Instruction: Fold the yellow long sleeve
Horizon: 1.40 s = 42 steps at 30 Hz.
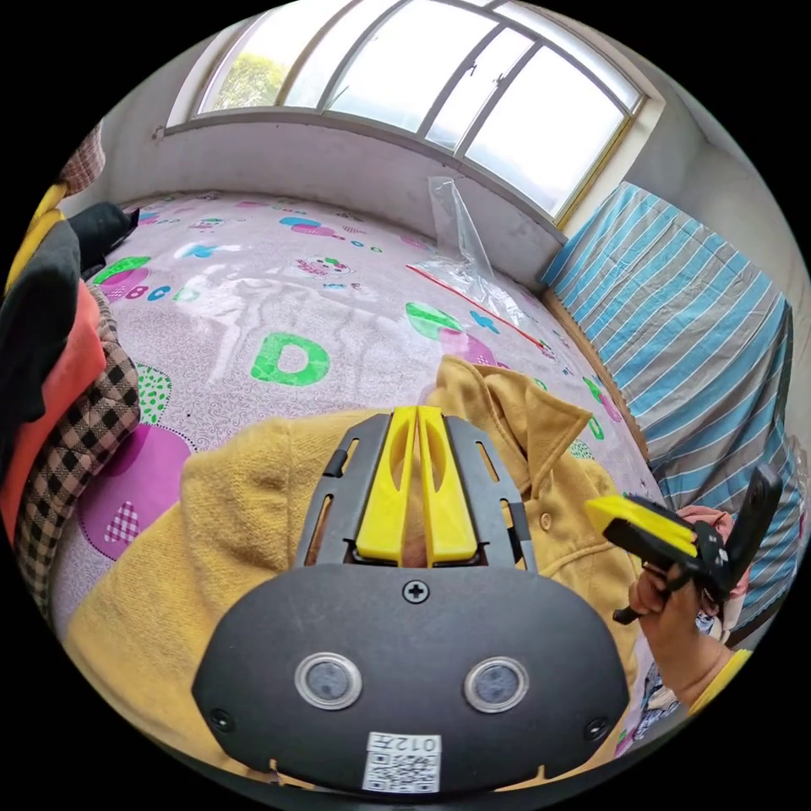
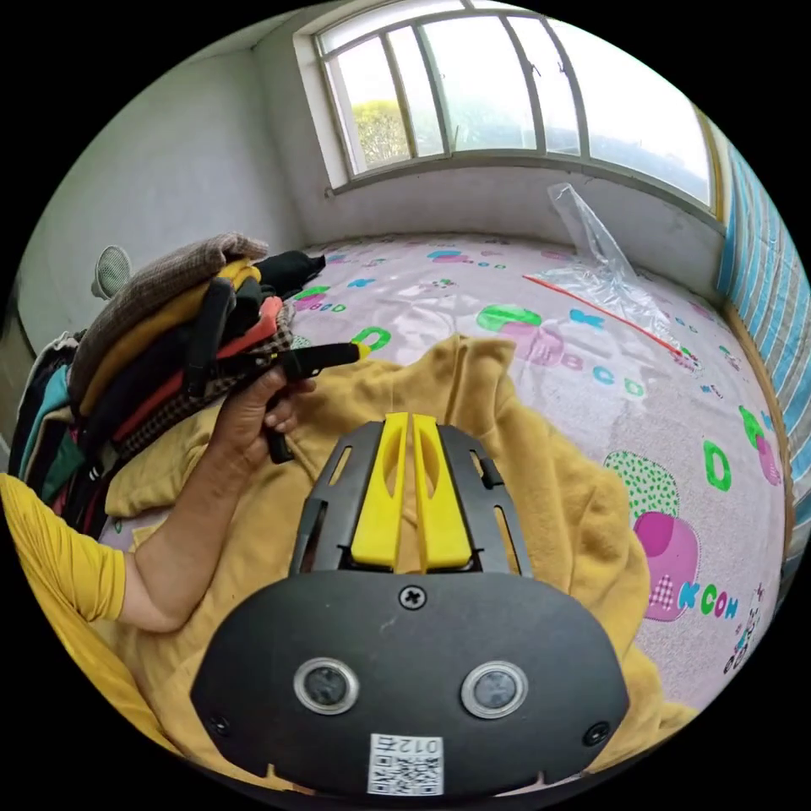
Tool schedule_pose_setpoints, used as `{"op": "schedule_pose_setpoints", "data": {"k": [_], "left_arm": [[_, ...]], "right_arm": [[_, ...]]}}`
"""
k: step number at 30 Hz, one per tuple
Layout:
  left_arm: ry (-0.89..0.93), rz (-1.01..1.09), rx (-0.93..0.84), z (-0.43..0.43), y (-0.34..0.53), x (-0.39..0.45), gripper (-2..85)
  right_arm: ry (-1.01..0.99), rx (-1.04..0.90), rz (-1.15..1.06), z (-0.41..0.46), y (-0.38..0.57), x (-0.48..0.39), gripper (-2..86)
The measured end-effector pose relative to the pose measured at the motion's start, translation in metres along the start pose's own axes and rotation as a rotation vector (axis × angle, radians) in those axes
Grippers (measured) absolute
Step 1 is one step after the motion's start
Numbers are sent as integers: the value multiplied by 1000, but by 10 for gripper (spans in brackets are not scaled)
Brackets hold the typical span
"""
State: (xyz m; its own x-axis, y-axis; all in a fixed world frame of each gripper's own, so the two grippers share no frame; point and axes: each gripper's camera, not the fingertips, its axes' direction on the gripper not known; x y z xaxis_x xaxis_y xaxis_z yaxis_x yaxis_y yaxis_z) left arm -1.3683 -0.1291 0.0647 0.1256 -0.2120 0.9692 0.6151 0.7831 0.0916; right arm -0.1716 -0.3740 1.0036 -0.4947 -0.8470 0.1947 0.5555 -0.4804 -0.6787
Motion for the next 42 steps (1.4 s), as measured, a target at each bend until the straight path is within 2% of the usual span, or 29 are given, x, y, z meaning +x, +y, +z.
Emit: {"op": "schedule_pose_setpoints", "data": {"k": [6, 10, 14, 17, 19, 20, 23, 25, 29, 32, 33, 36, 42], "left_arm": [[-99, -24, -131, 18, -4, -8, 2], [-178, -63, -94, 13, -3, -14, -1], [-170, -55, -69, 8, -2, -10, -1], [-6, 10, 60, -14, -1, -4, 1], [147, 65, 112, -25, -1, 2, 3], [182, 84, 112, -25, -1, 5, 3], [425, 217, 5, -5, -3, 25, 3], [555, 321, -150, 17, -3, 45, 4], [525, 413, -296, 38, 5, 66, 3], [436, 411, -400, 57, 11, 73, 3], [344, 408, -431, 64, 14, 76, 3], [308, 428, -441, 68, 18, 84, 3], [312, 465, -437, 69, 26, 98, 4]], "right_arm": [[28, -235, 13, 88, -21, -6, 2], [-52, -245, 0, 102, -39, -1, 2], [-121, -252, 43, 84, -37, 12, 5], [-61, -121, 29, 7, -16, 26, 15], [133, -46, 101, -54, 4, 67, 37], [164, -44, 108, -65, 8, 79, 48], [137, -189, 207, -77, 12, 148, 98], [43, -246, 268, -68, 11, 184, 114], [-96, -304, 311, -43, 7, 209, 98], [-50, -355, 281, -31, 4, 209, 39], [-29, -342, 281, -37, 2, 208, 30], [60, -327, 334, -68, 3, 224, 16], [-72, -338, 534, -80, 18, 276, 12]]}}
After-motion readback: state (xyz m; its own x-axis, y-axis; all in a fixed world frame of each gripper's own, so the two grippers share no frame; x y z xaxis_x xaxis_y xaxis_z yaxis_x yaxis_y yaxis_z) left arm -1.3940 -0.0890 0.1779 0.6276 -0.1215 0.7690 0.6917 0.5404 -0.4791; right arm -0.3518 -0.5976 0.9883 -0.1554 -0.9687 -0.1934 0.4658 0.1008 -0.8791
